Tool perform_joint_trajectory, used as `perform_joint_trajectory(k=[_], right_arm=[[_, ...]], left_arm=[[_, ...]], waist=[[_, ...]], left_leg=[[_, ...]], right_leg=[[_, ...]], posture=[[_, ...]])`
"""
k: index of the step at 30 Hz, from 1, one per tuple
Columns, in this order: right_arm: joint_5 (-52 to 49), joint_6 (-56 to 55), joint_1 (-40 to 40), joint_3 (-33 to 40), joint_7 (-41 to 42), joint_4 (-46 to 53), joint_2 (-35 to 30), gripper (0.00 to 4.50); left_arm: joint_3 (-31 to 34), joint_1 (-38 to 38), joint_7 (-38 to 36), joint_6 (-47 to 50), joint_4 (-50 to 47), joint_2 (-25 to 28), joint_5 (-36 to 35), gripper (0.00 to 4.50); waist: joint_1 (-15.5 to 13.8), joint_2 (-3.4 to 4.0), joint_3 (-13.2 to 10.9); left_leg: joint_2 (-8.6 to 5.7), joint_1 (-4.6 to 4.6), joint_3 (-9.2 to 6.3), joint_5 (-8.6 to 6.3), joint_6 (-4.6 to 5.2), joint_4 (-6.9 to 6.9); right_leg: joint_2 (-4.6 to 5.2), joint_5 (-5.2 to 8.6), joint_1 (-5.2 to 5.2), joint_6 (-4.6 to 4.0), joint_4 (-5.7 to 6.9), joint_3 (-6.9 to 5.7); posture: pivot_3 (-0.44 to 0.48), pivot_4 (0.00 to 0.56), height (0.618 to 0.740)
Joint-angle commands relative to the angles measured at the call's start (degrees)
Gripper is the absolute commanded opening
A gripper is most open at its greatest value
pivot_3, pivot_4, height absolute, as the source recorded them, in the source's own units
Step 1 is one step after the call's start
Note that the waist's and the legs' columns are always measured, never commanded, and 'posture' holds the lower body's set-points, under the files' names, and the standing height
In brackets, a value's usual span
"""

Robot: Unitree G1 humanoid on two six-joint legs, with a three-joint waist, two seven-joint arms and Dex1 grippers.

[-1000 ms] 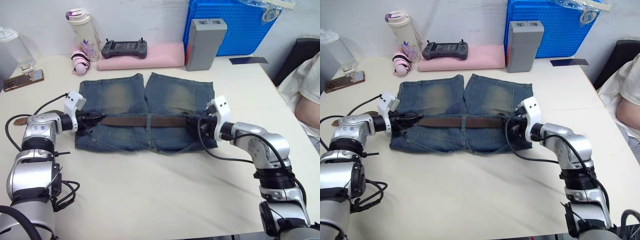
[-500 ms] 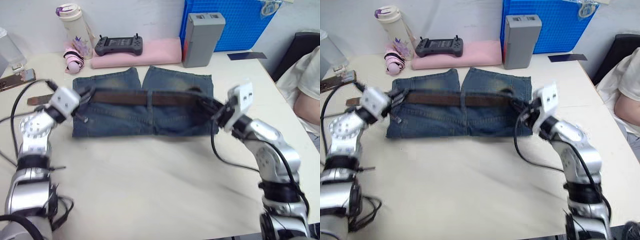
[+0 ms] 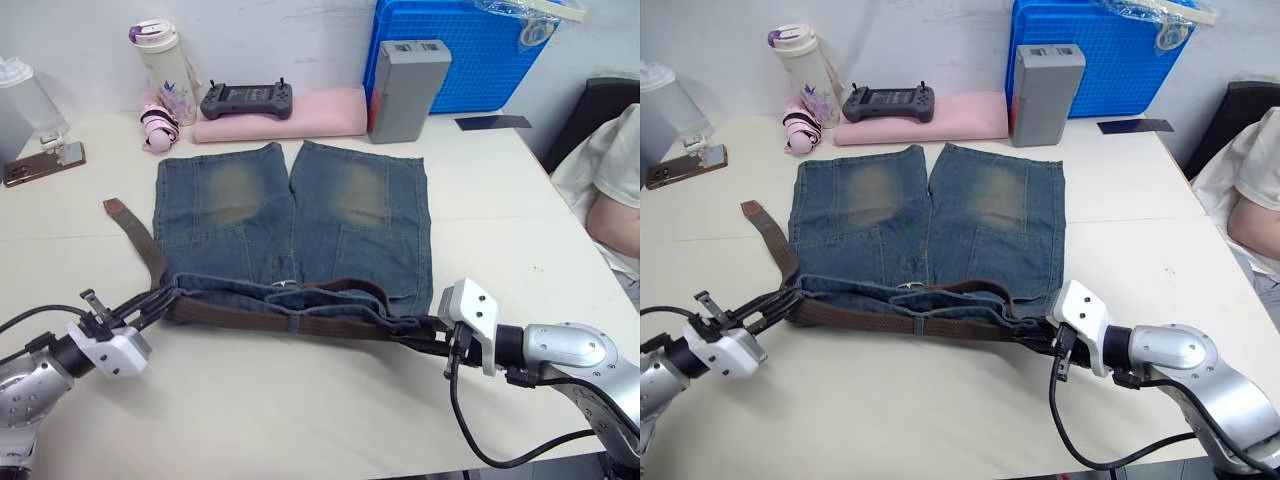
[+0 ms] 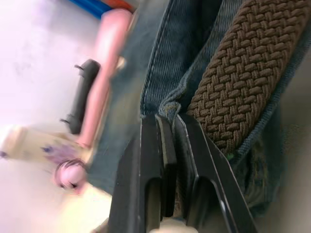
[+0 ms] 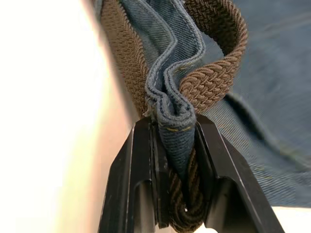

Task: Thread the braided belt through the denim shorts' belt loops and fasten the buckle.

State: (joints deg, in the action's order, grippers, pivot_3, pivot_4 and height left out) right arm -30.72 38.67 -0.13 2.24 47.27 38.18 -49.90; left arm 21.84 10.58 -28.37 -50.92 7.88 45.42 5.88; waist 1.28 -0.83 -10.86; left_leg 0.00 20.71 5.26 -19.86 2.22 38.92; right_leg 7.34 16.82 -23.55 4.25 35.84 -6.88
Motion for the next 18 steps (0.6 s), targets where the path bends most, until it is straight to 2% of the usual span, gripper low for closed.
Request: perform_joint_trajectory(k=[1, 2, 3, 6, 7, 9, 13, 18], right_arm=[[2.14, -1.46, 0.37, -0.86, 2.43, 0.87, -3.14, 1.69], [2.76, -1.91, 0.62, -1.48, 3.72, 0.71, -4.43, 2.19], [2.97, -2.1, 1.0, -1.9, 4.98, 0.75, -5.61, 2.66], [3.5, -3.29, 2.92, -2.15, 8.44, 1.72, -9.03, 4.13], [3.9, -4.06, 3.61, -1.98, 9.61, 1.92, -10.1, 4.5], [5.14, -6.16, 4.96, -1.82, 11.94, 2.15, -12.16, 4.5], [1.3, -5.38, 2.27, -0.09, 15.16, 0.87, -12.86, 4.5], [-6.78, -1.66, -3.97, 3.05, 17.17, -0.58, -11.77, 4.5]], left_arm=[[0.85, 5.57, -2.16, 3.21, -3.84, 1.32, -3.91, 0.0], [0.07, 7.69, -3.97, 3.89, -4.42, 2.25, -5.17, 0.86], [-0.61, 9.7, -6.08, 5.15, -5.11, 3.35, -6.71, 1.16], [-1.75, 15.82, -13.55, 11.68, -8.66, 7.43, -13.1, 2.54], [-1.82, 18.3, -16.68, 15.86, -10.48, 9.32, -15.1, 2.93], [-1.22, 22.13, -22.22, 21.21, -14.03, 13.3, -17.23, 3.78], [2.4, 22.33, -27.21, 36.19, -21.42, 17.11, -28.55, 3.78], [8.7, 19.22, -32.42, 57.07, -26.1, 20.25, -42.8, 3.78]], waist=[[-0.01, 0.0, 0.0], [0.11, 0.0, 0.0], [0.19, 0.0, 0.0], [0.09, 0.02, -0.01], [0.03, 0.02, -0.01], [-0.26, 0.02, -0.01], [-1.08, 0.12, -0.06], [-1.24, 0.17, -0.09]], left_leg=[[0.0, 0.0, 0.02, -0.01, 0.01, 0.0], [-0.01, 0.0, 0.03, -0.04, 0.03, 0.02], [0.0, 0.0, 0.05, -0.07, 0.05, 0.03], [0.02, -0.01, 0.07, -0.12, 0.07, 0.04], [0.02, -0.02, 0.06, -0.12, 0.08, 0.04], [0.03, -0.03, 0.03, -0.13, 0.08, 0.08], [0.02, -0.06, 0.04, -0.17, 0.11, 0.1], [0.04, -0.01, 0.01, -0.17, 0.08, 0.1]], right_leg=[[0.01, 0.0, 0.02, 0.0, -0.02, -0.02], [0.01, 0.0, 0.03, 0.0, -0.04, -0.03], [0.01, 0.0, 0.03, 0.01, -0.07, -0.05], [0.01, 0.01, 0.06, 0.01, -0.15, -0.08], [0.01, 0.01, 0.08, 0.02, -0.16, -0.09], [0.02, 0.01, 0.13, 0.01, -0.17, -0.09], [0.03, 0.0, 0.16, 0.02, -0.2, -0.07], [-0.01, 0.0, 0.13, 0.02, -0.23, -0.09]], posture=[[0.0, 0.15, 0.724], [0.0, 0.15, 0.724], [0.0, 0.15, 0.724], [0.0, 0.15, 0.724], [0.0, 0.15, 0.724], [0.0, 0.15, 0.724], [0.0, 0.15, 0.724], [0.0, 0.15, 0.724]])
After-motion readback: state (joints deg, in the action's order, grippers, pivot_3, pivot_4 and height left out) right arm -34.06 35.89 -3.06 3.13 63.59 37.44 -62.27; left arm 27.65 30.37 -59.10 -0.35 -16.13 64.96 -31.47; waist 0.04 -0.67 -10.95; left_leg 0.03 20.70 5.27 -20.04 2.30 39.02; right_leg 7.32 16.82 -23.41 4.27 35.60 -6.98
